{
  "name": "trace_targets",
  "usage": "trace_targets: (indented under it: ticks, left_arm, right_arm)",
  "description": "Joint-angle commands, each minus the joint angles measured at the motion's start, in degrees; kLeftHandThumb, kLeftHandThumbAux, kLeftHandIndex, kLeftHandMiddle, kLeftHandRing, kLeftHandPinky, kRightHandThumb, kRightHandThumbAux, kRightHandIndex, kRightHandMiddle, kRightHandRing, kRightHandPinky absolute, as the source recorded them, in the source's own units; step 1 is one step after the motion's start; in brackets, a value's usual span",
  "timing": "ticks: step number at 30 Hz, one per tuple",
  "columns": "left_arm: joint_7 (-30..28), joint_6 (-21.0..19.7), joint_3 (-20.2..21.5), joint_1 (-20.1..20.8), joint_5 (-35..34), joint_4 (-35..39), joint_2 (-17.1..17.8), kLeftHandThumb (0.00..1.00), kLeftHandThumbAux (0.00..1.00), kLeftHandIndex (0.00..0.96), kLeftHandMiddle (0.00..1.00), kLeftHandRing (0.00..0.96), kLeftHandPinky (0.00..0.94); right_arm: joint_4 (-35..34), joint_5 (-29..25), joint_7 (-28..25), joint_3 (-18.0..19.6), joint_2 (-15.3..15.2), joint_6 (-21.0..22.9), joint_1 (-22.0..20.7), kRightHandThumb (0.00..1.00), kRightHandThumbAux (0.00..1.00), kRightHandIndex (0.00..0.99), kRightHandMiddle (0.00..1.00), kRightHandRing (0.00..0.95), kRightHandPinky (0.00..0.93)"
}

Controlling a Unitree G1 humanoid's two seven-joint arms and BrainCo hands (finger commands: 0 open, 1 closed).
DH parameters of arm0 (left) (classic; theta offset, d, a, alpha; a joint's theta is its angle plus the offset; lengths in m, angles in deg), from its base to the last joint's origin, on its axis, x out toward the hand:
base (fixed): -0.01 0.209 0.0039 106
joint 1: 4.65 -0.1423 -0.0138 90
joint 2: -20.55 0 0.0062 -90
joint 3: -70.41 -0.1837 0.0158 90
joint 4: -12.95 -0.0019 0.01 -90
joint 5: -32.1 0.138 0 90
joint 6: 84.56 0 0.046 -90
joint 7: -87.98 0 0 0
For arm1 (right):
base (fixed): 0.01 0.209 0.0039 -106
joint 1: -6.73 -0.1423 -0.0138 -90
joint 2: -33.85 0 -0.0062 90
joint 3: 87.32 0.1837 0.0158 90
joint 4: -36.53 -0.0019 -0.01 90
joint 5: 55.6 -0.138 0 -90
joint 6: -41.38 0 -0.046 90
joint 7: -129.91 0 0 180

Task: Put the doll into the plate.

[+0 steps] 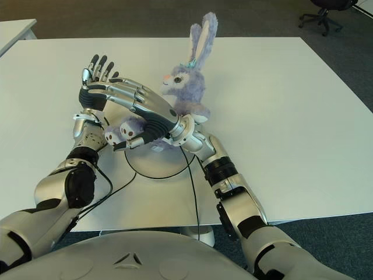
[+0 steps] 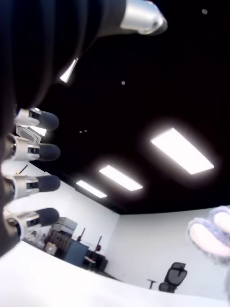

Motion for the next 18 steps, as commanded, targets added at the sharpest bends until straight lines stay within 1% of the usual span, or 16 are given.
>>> trace_targets:
  ticks: [1,6,7,8,11,13,14,16,17,18]
  left_arm:
    - [-2.95,-5.79,1.73,-8.13,-3.43,-2.60,-4.83,0.000,0.527,0.000,0.000,0.000,0.000]
    - [-5.12,-8.21,1.68,-9.06,-4.30,-0.03,-5.25,0.000,0.540,0.000,0.000,0.000,0.000]
    - [-5.35,-8.56,1.48,-9.31,-4.27,0.57,-5.28,0.000,0.552,0.000,0.000,0.000,0.000]
    - [-5.46,-9.02,1.19,-9.54,-4.12,1.24,-5.19,0.000,0.555,0.000,0.000,0.000,0.000]
    - [-4.41,-9.59,0.37,-9.95,-3.27,3.16,-4.91,0.000,0.572,0.000,0.000,0.000,0.000]
    - [-3.82,-9.82,0.06,-10.19,-3.00,4.02,-4.90,0.000,0.574,0.000,0.000,0.000,0.000]
    - [-2.58,-8.98,-0.50,-10.30,-2.02,4.48,-4.80,0.000,0.574,0.000,0.000,0.000,0.000]
    - [0.76,-6.03,-1.98,-10.62,0.95,5.04,-4.61,0.000,0.582,0.000,0.000,0.000,0.000]
    - [2.88,-3.42,-3.00,-10.94,3.14,5.26,-4.49,0.000,0.583,0.000,0.000,0.000,0.000]
    - [4.25,-1.76,-3.69,-11.20,4.51,5.45,-4.45,0.000,0.582,0.000,0.000,0.000,0.000]
  right_arm:
    - [0.64,0.18,-1.14,-1.07,-0.76,1.56,1.02,0.156,0.341,0.013,0.086,0.158,0.000]
    - [0.35,-0.12,-1.45,-1.27,-1.15,1.56,0.98,0.161,0.337,0.000,0.058,0.109,0.000]
    - [0.29,-0.04,-1.41,-1.27,-1.24,1.50,0.97,0.164,0.328,0.000,0.031,0.065,0.000]
    - [0.23,0.22,-1.30,-1.26,-1.37,1.41,0.91,0.165,0.326,0.000,0.025,0.054,0.000]
    - [0.13,0.72,-1.10,-1.33,-1.62,1.30,0.75,0.166,0.314,0.000,0.000,0.008,0.000]
    - [0.09,0.79,-1.05,-1.38,-1.69,1.32,0.72,0.167,0.313,0.000,0.000,0.004,0.000]
    - [0.03,0.94,-1.03,-1.41,-1.78,1.35,0.68,0.167,0.313,0.000,0.000,0.003,0.000]
    - [-0.13,1.32,-1.02,-1.47,-2.00,1.43,0.58,0.162,0.301,0.000,0.000,0.000,0.000]
    - [-0.30,1.47,-1.09,-1.48,-2.11,1.59,0.54,0.161,0.300,0.000,0.000,0.000,0.000]
    - [-0.41,1.54,-1.13,-1.48,-2.18,1.71,0.53,0.155,0.289,0.000,0.000,0.000,0.000]
